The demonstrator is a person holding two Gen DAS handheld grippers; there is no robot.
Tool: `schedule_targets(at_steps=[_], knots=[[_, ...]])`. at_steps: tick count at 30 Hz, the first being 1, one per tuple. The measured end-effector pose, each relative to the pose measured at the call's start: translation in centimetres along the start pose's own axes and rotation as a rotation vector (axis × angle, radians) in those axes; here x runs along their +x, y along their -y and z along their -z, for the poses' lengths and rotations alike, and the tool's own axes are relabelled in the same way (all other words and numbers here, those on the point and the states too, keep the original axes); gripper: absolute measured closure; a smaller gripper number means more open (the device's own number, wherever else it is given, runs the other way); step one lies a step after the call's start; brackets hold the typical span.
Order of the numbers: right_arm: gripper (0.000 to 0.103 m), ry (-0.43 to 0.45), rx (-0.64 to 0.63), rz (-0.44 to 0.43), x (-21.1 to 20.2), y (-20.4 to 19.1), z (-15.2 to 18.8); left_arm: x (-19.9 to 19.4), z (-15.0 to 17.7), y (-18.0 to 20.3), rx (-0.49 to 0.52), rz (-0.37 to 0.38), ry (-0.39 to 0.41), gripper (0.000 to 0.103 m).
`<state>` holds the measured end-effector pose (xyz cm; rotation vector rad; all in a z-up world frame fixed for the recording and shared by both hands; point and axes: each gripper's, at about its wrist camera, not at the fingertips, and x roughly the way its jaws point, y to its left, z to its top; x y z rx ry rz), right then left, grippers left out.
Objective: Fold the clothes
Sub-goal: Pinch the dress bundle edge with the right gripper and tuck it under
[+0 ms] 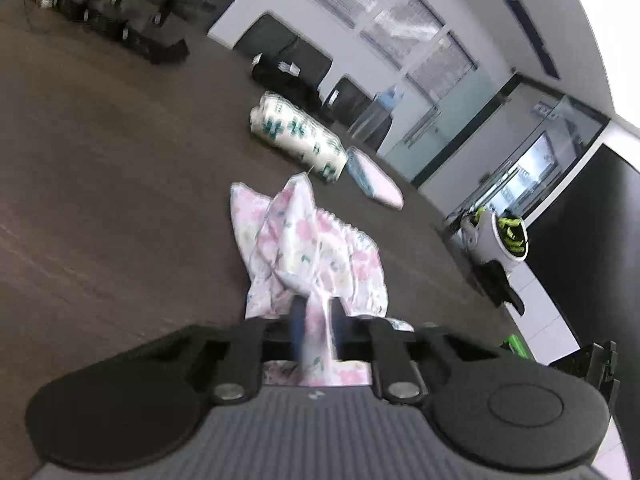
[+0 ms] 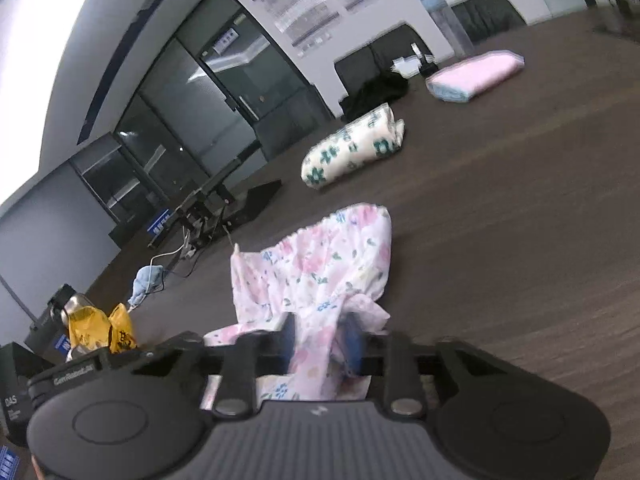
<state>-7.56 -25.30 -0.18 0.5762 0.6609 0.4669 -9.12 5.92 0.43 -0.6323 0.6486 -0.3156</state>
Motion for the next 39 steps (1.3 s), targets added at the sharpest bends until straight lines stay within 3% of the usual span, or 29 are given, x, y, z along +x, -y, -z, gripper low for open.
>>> schedule_targets(at_steps=[5,8,11,13,15,20,24,26,28,31,36,39], knots=[[0.098,-0.016,0.015,-0.070,-0.3,-0.4,0.0,-0.3,0.5,-0.9,-0.049,-0.007,-0.002,0.096],[0.086,-0.020,-0.054,0.001,-0.8,-1.2,0.1,0.4,0.8,-1.6,-0.071,-0.032,-0.036,0.096],[0.063,-0.002,-0.172,0.048,-2.5,-2.1,0.0,0.3,0.7,-1.3,-0.051,-0.036,-0.029,0.096],[0.040,0.030,-0.213,0.058,-3.4,-2.1,-0.3,0.3,0.7,-1.0,-0.031,-0.043,-0.027,0.096],[0.035,0.030,-0.215,0.067,-2.9,-1.5,-0.8,0.4,0.8,-0.8,-0.014,-0.048,-0.027,0.096],[0.036,-0.023,-0.202,0.007,-0.7,-1.1,-1.1,0.0,0.9,-0.7,0.008,-0.055,-0.025,0.096],[0.059,0.004,-0.264,0.016,-0.8,-2.8,-0.4,-0.1,1.0,-0.6,0.009,-0.057,-0.024,0.096],[0.063,-0.002,-0.267,0.019,-0.9,-3.0,-0.4,0.0,0.9,-0.6,0.012,-0.057,-0.024,0.096],[0.081,-0.038,-0.227,0.010,-0.4,-2.5,-0.6,0.0,0.9,-0.6,0.012,-0.055,-0.024,0.096],[0.097,-0.073,-0.127,-0.019,0.5,-1.3,-0.4,0.0,1.0,-0.7,0.006,-0.051,-0.022,0.096],[0.098,-0.094,0.136,-0.077,1.7,2.4,-0.5,0.1,1.1,-1.1,-0.022,-0.032,-0.028,0.094],[0.091,-0.079,0.099,-0.039,1.2,1.9,-0.3,-0.6,1.2,-0.9,-0.011,-0.027,0.000,0.091]])
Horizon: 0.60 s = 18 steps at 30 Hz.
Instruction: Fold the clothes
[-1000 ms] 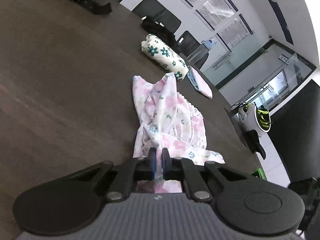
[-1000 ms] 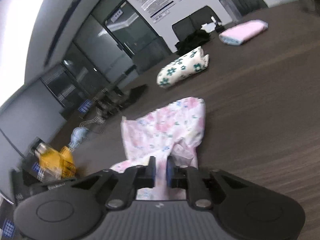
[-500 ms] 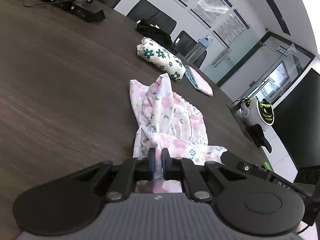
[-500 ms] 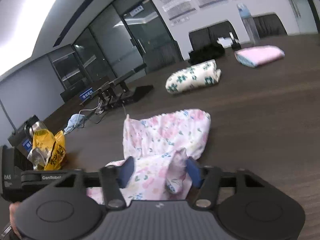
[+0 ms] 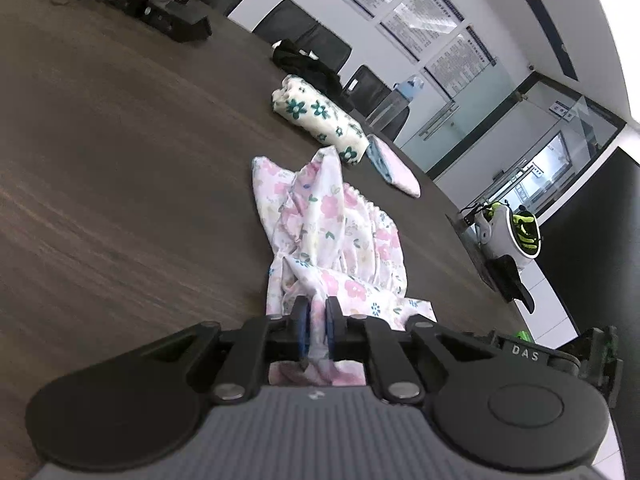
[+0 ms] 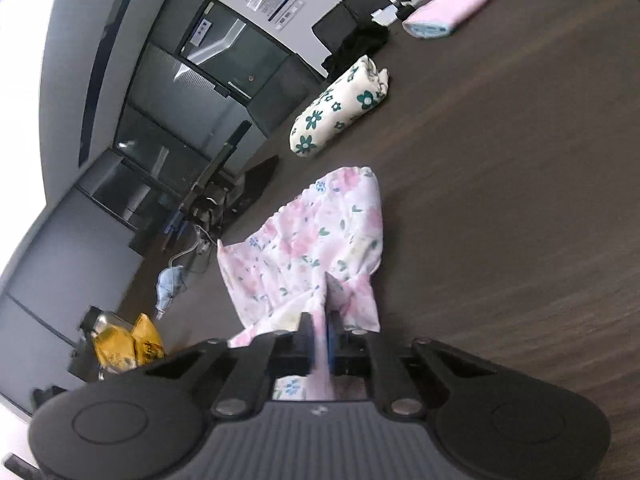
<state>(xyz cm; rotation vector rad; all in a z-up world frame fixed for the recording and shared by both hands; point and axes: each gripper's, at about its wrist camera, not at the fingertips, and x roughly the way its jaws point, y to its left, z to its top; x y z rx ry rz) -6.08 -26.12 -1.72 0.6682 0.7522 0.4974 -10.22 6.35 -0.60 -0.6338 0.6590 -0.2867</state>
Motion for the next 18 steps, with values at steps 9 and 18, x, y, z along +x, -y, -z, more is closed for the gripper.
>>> schedule_targets(at_steps=[9,18], knots=[[0.099,0.183,-0.426,0.166,-2.7,-5.9,1.1,-1.2,1.1,6.6,0.505,-0.096,0.179,0.082],[0.091,0.076,-0.317,0.272,0.4,-4.0,0.0,1.0,-0.3,4.1,0.455,-0.096,0.051,0.060]])
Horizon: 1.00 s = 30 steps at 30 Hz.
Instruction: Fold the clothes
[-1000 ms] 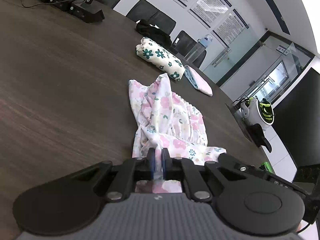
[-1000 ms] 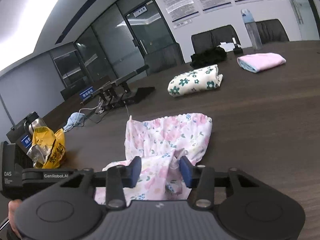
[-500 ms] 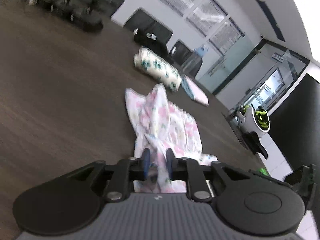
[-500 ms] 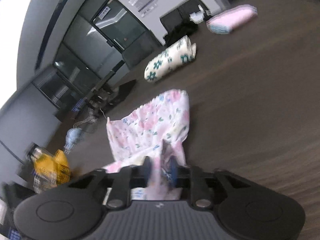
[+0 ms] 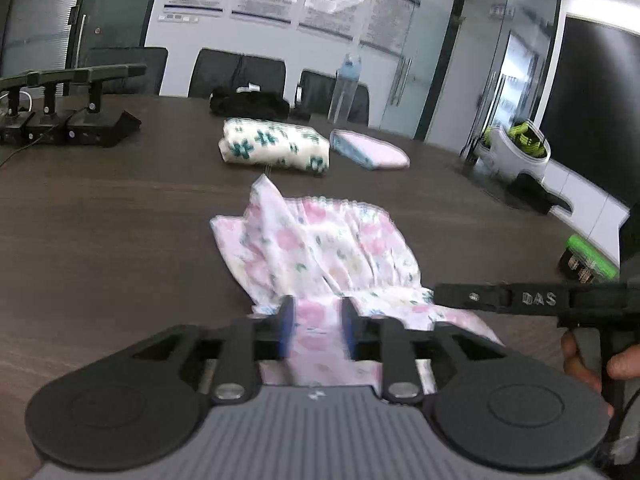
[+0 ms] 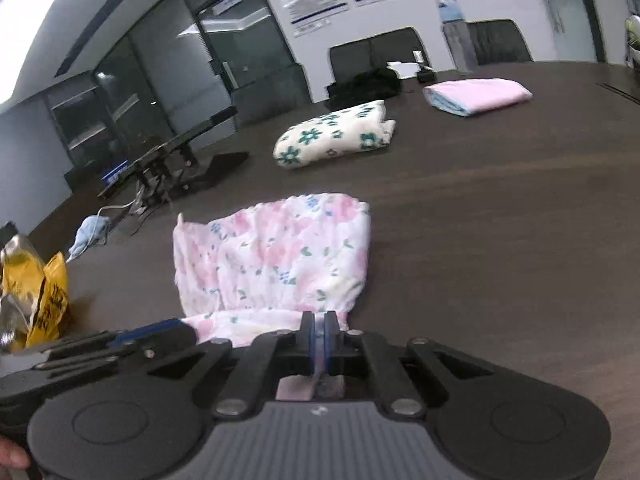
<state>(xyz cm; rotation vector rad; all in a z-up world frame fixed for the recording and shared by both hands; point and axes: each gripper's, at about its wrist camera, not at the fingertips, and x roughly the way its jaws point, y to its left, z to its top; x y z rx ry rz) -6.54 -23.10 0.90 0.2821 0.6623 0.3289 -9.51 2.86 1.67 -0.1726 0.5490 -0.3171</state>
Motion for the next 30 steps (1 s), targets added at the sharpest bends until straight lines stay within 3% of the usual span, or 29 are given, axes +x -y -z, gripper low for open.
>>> schedule_targets(at_steps=[1,3,5,7,8,11,15,18,20,21,22,24,27,30], knots=[[0.086,0.018,-0.019,0.010,-0.7,0.1,0.0,-0.7,-0.2,-0.8,-0.010,-0.007,0.015,0.054],[0.085,0.061,-0.119,-0.026,-2.6,0.0,0.0,-2.2,-0.6,-2.2,0.011,0.010,0.034,0.054],[0.079,0.104,-0.299,-0.111,-4.9,-0.6,0.2,-3.3,-1.1,-2.2,0.103,0.089,0.033,0.054],[0.057,0.134,-0.532,-0.191,-6.6,-2.2,1.2,-3.9,-1.5,-1.6,0.209,0.157,0.004,0.046],[0.051,0.141,-0.671,-0.220,-7.2,-3.3,1.8,-3.8,-1.6,-0.9,0.269,0.173,-0.028,0.046],[0.049,0.122,-1.025,-0.252,-7.5,-5.9,4.1,-3.2,-1.4,0.1,0.363,0.182,-0.067,0.045],[0.052,-0.001,-1.280,-0.298,-6.5,-6.9,5.5,-3.4,0.0,0.6,0.467,0.242,-0.071,0.042],[0.052,-0.028,-1.380,-0.286,-5.6,-7.4,5.6,-4.2,1.4,1.0,0.586,0.320,-0.031,0.030],[0.060,-0.058,-1.415,-0.294,-5.1,-7.7,5.7,-4.7,2.3,1.3,0.667,0.371,-0.004,0.024],[0.069,-0.065,-1.420,-0.299,-4.8,-7.9,5.7,-4.9,2.9,1.6,0.722,0.383,0.010,0.021],[0.080,-0.080,-1.412,-0.305,-4.6,-8.0,5.5,-5.1,3.4,2.0,0.773,0.378,0.026,0.018],[0.085,-0.114,-1.374,-0.317,-4.1,-7.9,4.7,-5.4,4.6,3.1,0.901,0.346,0.053,0.017],[0.089,-0.132,-1.308,-0.337,-4.2,-7.9,3.4,-5.3,6.0,4.4,1.036,0.315,0.110,0.017],[0.089,-0.170,-1.248,-0.436,-5.7,-8.3,2.3,-5.1,7.8,5.2,1.178,0.280,0.180,0.017]])
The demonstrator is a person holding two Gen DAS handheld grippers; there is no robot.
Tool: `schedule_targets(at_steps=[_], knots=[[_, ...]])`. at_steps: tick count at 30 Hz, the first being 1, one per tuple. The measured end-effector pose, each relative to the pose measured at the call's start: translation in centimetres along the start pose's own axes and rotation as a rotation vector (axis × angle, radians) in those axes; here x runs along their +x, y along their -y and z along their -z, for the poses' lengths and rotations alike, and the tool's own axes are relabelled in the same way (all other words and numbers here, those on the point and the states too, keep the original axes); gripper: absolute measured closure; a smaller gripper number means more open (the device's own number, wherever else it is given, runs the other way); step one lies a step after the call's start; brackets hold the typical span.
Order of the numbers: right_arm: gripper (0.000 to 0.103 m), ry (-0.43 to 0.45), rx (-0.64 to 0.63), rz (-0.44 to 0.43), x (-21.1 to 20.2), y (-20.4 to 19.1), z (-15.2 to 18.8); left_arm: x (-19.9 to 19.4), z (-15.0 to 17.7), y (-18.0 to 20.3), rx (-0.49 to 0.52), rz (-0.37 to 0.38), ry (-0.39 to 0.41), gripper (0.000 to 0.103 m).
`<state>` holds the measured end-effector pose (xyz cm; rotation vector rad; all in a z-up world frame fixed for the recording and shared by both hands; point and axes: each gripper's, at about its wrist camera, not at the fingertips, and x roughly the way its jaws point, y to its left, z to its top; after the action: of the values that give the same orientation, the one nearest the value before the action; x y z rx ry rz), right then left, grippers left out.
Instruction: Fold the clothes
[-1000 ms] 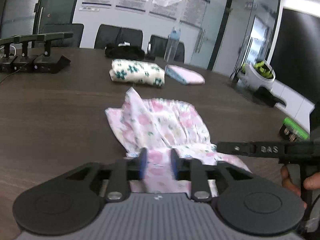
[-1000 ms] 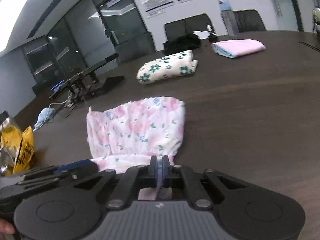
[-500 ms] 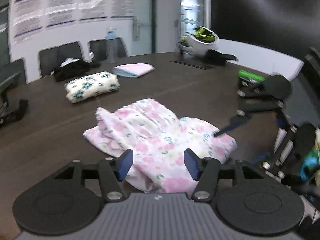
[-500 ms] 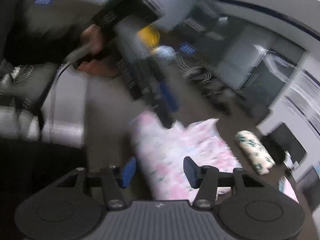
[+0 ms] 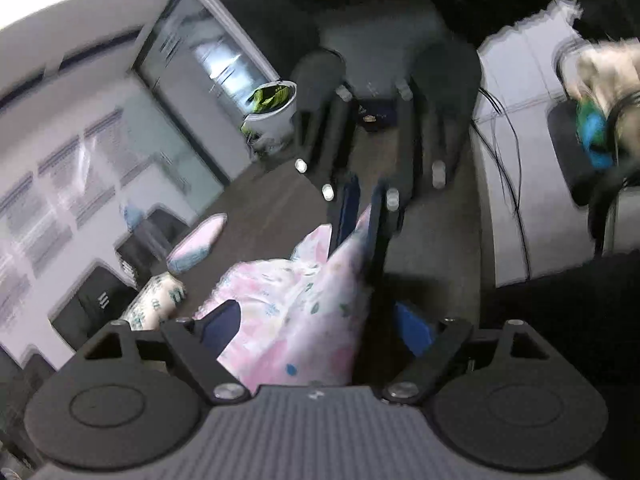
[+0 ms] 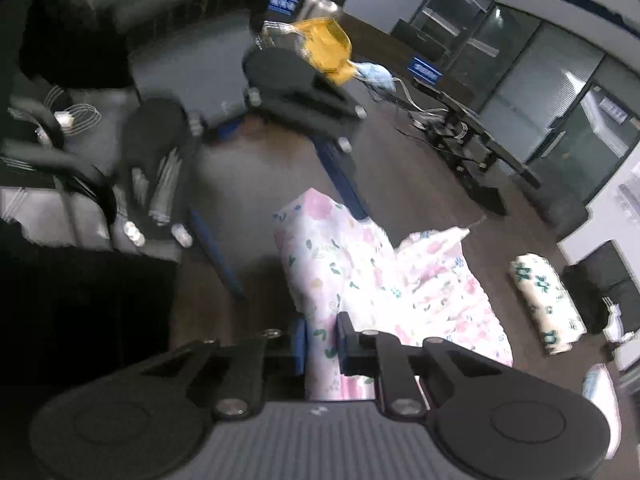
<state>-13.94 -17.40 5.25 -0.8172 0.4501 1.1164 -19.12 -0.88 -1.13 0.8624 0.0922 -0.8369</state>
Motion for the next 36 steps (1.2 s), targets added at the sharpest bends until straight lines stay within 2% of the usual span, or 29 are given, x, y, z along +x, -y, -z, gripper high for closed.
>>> schedule_targets(at_steps=[2,3,4,5,6,7,9,11,12,13,15,17,18,20,22,23,25,28,31,33,35,36], knots=[[0.089,0.020,0.029,-0.076,-1.5,-0.2,-0.4,0.3,0.0,1.3,0.107,-0.004,-0.006,0.018],[0.089,0.026,0.042,-0.110,-2.3,-0.3,-0.5,0.4,0.1,1.9,0.145,-0.003,-0.004,0.025],[0.089,0.031,0.057,-0.135,-2.9,-0.4,-0.5,0.5,0.0,2.0,0.157,0.013,-0.007,0.037],[0.089,0.034,0.076,-0.158,-3.4,-0.3,-0.5,0.5,-0.1,1.8,0.147,0.053,-0.018,0.047],[0.089,0.038,0.094,-0.180,-3.9,-0.2,-0.4,0.6,-0.1,1.3,0.115,0.097,-0.027,0.067],[0.089,0.040,0.117,-0.198,-4.1,0.1,-0.4,0.7,-0.2,0.8,0.084,0.140,-0.036,0.074],[0.088,0.046,0.153,-0.207,-4.5,0.3,-0.1,1.1,-0.1,-0.5,0.005,0.202,-0.047,0.080],[0.080,0.071,0.188,-0.184,-5.0,0.6,0.2,1.5,0.2,-2.2,-0.093,0.253,-0.047,0.084],[0.063,0.088,0.202,-0.176,-5.2,0.8,0.5,1.5,0.4,-3.2,-0.155,0.287,-0.038,0.085],[0.037,0.103,0.196,-0.155,-5.3,0.7,0.8,1.5,0.6,-4.2,-0.203,0.320,-0.030,0.086],[0.016,0.111,0.122,-0.068,-4.4,-0.1,1.7,1.7,0.9,-6.0,-0.295,0.383,-0.015,0.086],[0.020,0.112,0.037,0.024,-3.2,-1.1,2.6,2.0,1.3,-7.8,-0.382,0.451,-0.019,0.086],[0.024,0.108,0.018,0.039,-2.6,-1.4,3.0,2.3,1.5,-8.6,-0.425,0.482,-0.026,0.086],[0.042,0.098,0.024,0.027,-1.4,-1.4,3.7,3.1,1.9,-9.9,-0.489,0.527,-0.044,0.086],[0.074,0.114,0.102,0.013,-0.7,-0.5,4.1,4.0,2.5,-11.0,-0.562,0.565,-0.064,0.080],[0.078,0.125,0.180,-0.020,-0.5,0.5,4.3,4.1,3.1,-11.8,-0.633,0.565,-0.055,0.077],[0.080,0.148,0.382,-0.102,-0.1,2.9,5.0,4.4,4.5,-13.3,-0.774,0.555,-0.030,0.059],[0.080,0.186,0.671,-0.204,0.3,6.3,6.8,5.5,7.6,-15.2,-1.039,0.524,-0.009,0.059],[0.076,0.209,0.914,-0.216,1.7,9.1,8.8,6.9,9.8,-15.6,-1.259,0.444,-0.051,0.059],[0.075,0.206,1.045,-0.210,2.5,10.4,9.7,7.2,10.0,-15.2,-1.297,0.381,-0.089,0.065],[0.070,0.202,1.092,-0.166,2.8,10.6,10.0,7.0,9.9,-14.9,-1.335,0.298,-0.110,0.063],[0.067,0.201,1.104,-0.139,2.9,10.6,10.0,6.6,9.8,-14.8,-1.353,0.250,-0.113,0.057]])
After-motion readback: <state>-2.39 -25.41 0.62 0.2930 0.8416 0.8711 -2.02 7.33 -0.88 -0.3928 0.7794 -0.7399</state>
